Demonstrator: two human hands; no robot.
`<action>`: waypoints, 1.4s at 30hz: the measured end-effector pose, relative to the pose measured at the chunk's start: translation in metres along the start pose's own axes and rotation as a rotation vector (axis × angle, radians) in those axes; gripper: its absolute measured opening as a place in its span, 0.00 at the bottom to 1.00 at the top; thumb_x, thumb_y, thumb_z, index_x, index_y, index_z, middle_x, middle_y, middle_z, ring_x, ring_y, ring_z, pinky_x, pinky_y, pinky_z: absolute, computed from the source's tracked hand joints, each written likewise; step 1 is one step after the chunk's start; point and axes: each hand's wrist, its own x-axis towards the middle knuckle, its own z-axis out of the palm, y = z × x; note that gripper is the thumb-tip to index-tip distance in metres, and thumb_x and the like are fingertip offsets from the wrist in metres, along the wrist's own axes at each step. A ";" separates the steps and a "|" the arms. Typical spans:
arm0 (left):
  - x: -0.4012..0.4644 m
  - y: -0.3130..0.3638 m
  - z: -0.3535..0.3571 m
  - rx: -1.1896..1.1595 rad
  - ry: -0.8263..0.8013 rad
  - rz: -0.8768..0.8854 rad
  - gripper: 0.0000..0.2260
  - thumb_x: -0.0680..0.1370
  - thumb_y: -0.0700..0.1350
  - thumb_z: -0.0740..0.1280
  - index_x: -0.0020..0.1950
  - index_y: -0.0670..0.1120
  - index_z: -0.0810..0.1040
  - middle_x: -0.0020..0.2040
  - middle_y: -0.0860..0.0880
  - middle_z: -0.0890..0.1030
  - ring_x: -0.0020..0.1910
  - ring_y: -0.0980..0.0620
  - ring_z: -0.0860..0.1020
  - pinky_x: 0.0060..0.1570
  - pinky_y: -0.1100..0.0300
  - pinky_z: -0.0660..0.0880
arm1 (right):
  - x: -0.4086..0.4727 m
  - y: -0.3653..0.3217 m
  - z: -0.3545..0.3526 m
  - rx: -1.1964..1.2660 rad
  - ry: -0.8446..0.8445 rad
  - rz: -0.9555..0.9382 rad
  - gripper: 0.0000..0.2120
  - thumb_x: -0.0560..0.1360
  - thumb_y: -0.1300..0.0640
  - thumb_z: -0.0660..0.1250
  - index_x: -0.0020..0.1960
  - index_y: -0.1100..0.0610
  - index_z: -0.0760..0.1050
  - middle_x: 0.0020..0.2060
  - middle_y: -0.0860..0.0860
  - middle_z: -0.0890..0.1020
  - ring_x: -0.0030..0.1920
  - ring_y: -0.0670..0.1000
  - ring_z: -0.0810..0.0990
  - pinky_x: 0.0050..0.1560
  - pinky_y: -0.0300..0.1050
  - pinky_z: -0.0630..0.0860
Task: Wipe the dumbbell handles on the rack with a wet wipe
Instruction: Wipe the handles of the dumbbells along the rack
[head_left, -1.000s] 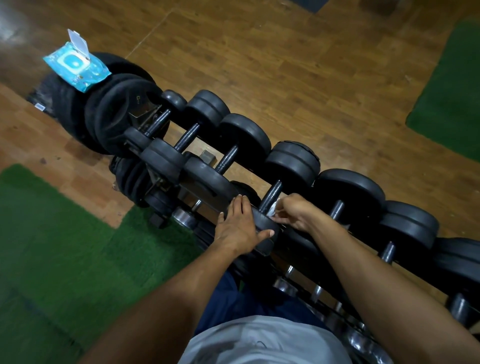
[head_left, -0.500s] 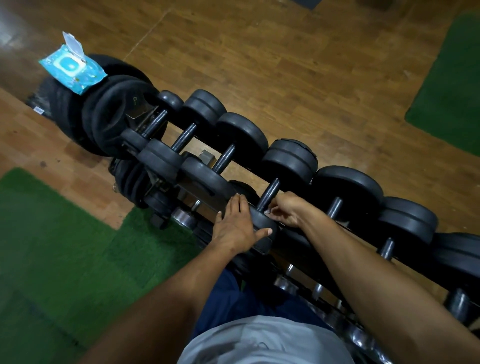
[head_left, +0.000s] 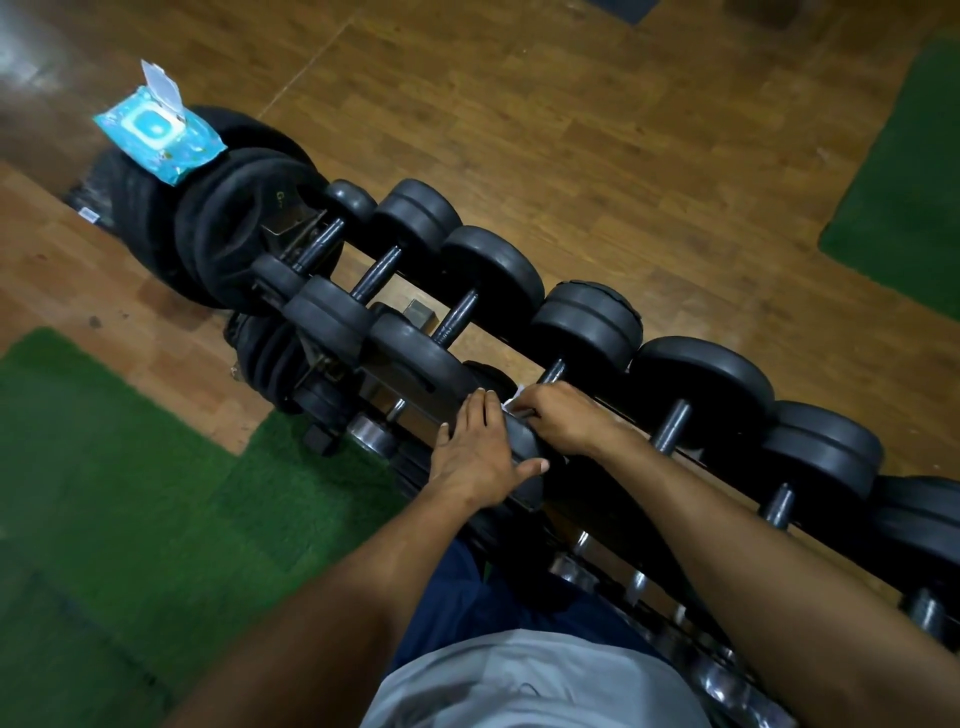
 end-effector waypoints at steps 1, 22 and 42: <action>0.000 0.000 0.000 0.000 -0.003 -0.002 0.55 0.73 0.75 0.64 0.83 0.44 0.40 0.84 0.46 0.43 0.83 0.47 0.44 0.79 0.41 0.53 | 0.002 0.001 -0.001 -0.042 -0.020 0.003 0.16 0.76 0.56 0.64 0.61 0.46 0.80 0.57 0.47 0.83 0.57 0.52 0.81 0.49 0.50 0.79; -0.001 -0.002 0.001 -0.006 0.007 0.009 0.54 0.73 0.75 0.62 0.83 0.44 0.40 0.84 0.46 0.43 0.83 0.47 0.44 0.79 0.41 0.54 | 0.009 0.010 -0.008 -0.175 0.105 -0.005 0.12 0.79 0.47 0.60 0.57 0.45 0.81 0.56 0.45 0.83 0.53 0.52 0.83 0.47 0.50 0.80; -0.017 0.038 -0.002 -0.054 0.049 0.246 0.43 0.80 0.66 0.62 0.83 0.42 0.48 0.84 0.45 0.50 0.83 0.47 0.44 0.79 0.38 0.39 | -0.119 0.061 -0.001 0.431 0.448 0.473 0.05 0.77 0.54 0.71 0.50 0.46 0.84 0.43 0.40 0.85 0.46 0.41 0.82 0.43 0.34 0.73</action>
